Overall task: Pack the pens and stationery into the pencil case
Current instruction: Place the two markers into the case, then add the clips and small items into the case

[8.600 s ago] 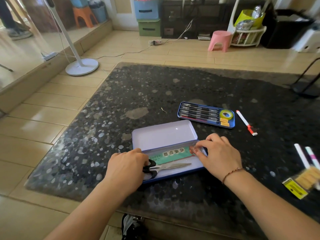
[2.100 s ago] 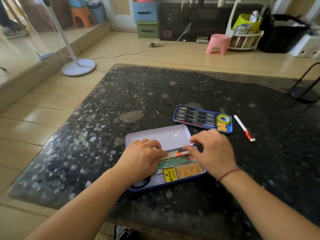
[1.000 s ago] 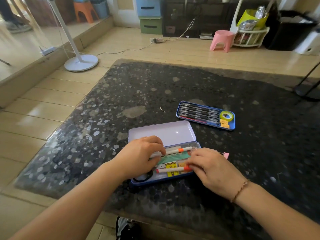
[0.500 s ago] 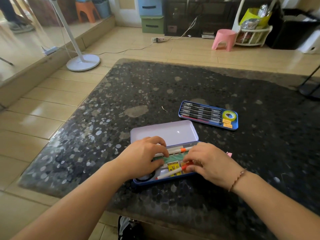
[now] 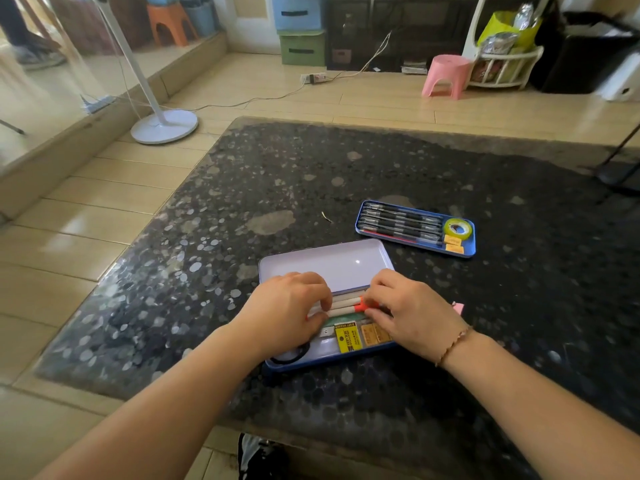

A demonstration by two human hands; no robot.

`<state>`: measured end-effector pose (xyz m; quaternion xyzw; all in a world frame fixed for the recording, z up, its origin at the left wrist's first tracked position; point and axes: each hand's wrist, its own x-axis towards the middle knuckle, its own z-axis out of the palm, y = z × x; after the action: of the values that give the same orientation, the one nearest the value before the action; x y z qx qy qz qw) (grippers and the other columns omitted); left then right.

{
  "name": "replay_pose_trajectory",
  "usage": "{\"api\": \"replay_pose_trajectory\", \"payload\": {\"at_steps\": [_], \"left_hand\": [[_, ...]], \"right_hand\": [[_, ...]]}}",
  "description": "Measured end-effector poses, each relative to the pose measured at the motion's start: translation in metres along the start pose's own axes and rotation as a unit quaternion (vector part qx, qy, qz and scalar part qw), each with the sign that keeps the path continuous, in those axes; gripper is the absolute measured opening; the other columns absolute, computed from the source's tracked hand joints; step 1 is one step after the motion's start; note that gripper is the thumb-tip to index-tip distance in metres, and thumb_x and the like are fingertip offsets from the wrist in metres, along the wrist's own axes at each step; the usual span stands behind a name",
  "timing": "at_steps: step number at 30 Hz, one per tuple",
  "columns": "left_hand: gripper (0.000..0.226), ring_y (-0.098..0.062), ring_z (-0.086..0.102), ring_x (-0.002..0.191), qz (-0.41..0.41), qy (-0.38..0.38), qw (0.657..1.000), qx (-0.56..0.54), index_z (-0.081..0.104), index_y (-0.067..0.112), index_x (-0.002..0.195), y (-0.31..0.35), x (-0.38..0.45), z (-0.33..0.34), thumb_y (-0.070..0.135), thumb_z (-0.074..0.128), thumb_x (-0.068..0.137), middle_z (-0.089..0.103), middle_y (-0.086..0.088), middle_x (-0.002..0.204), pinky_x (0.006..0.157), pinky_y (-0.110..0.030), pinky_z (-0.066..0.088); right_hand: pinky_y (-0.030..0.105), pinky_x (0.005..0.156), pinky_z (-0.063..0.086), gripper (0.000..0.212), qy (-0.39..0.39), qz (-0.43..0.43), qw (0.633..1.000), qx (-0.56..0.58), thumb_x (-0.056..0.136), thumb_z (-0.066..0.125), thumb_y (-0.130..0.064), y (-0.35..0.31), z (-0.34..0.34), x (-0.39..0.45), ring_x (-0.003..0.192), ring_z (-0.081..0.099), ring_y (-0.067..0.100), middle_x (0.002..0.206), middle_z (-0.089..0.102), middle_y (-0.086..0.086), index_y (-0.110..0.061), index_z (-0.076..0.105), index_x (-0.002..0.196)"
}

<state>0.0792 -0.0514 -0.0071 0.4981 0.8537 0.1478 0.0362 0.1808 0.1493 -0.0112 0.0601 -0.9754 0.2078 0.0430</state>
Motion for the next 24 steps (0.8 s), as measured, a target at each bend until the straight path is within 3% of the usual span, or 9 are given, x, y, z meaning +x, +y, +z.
{"api": "replay_pose_trajectory", "payload": {"at_steps": [6,8,11,14,17,24], "left_hand": [[0.015,-0.016,0.056,0.092,-0.025,-0.005,0.999,-0.020,0.061,0.030,0.098,0.002,0.000,0.000,0.033,0.060,0.083,0.063,0.012,0.102,0.070,-0.033,0.048],[0.016,-0.016,0.056,0.094,-0.030,-0.007,0.999,-0.029,0.060,0.031,0.100,0.003,-0.001,-0.001,0.035,0.060,0.085,0.063,0.013,0.104,0.072,-0.034,0.049],[0.020,-0.015,0.055,0.097,-0.033,-0.014,0.999,-0.023,0.058,0.033,0.105,0.005,-0.001,-0.002,0.038,0.060,0.085,0.062,0.013,0.109,0.074,-0.032,0.047],[0.032,-0.014,0.054,0.101,-0.021,-0.020,0.999,-0.040,0.054,0.036,0.111,0.006,-0.002,-0.004,0.044,0.066,0.082,0.057,0.015,0.118,0.080,-0.031,0.047],[0.035,-0.015,0.049,0.115,0.048,-0.028,0.997,-0.047,0.058,0.039,0.117,0.007,-0.002,-0.005,0.038,0.068,0.083,0.052,0.012,0.131,0.095,-0.035,0.043],[0.031,-0.021,0.037,0.127,0.163,-0.066,0.984,0.032,0.062,0.037,0.119,0.032,0.009,0.005,0.026,0.056,0.090,0.053,0.015,0.133,0.101,-0.045,0.036]], "right_hand": [[0.023,0.074,0.050,0.014,0.007,0.006,1.000,0.014,0.088,0.061,-0.028,-0.002,0.000,0.001,0.082,0.054,0.008,0.097,0.055,-0.005,-0.017,0.066,0.095],[0.020,0.078,0.046,0.011,0.072,0.013,0.997,0.030,0.084,0.065,-0.021,0.007,-0.013,-0.009,0.084,0.054,0.008,0.094,0.058,-0.003,-0.015,0.066,0.093],[0.027,0.084,0.046,0.016,0.187,0.071,0.980,0.018,0.079,0.068,-0.006,0.041,-0.044,-0.037,0.087,0.057,0.012,0.092,0.063,-0.001,-0.014,0.068,0.093],[0.034,0.092,0.046,0.031,0.081,0.146,0.985,-0.033,0.077,0.068,-0.009,0.071,-0.065,-0.069,0.097,0.053,0.008,0.102,0.059,-0.013,-0.025,0.067,0.103],[0.033,0.094,0.046,0.036,-0.009,0.157,0.986,-0.051,0.078,0.069,-0.029,0.072,-0.062,-0.085,0.102,0.049,0.003,0.109,0.055,-0.020,-0.034,0.061,0.113],[0.029,0.086,0.048,0.028,-0.007,0.165,0.986,-0.031,0.085,0.058,-0.042,0.057,-0.034,-0.076,0.100,0.049,0.005,0.105,0.051,-0.019,-0.032,0.060,0.111]]}}
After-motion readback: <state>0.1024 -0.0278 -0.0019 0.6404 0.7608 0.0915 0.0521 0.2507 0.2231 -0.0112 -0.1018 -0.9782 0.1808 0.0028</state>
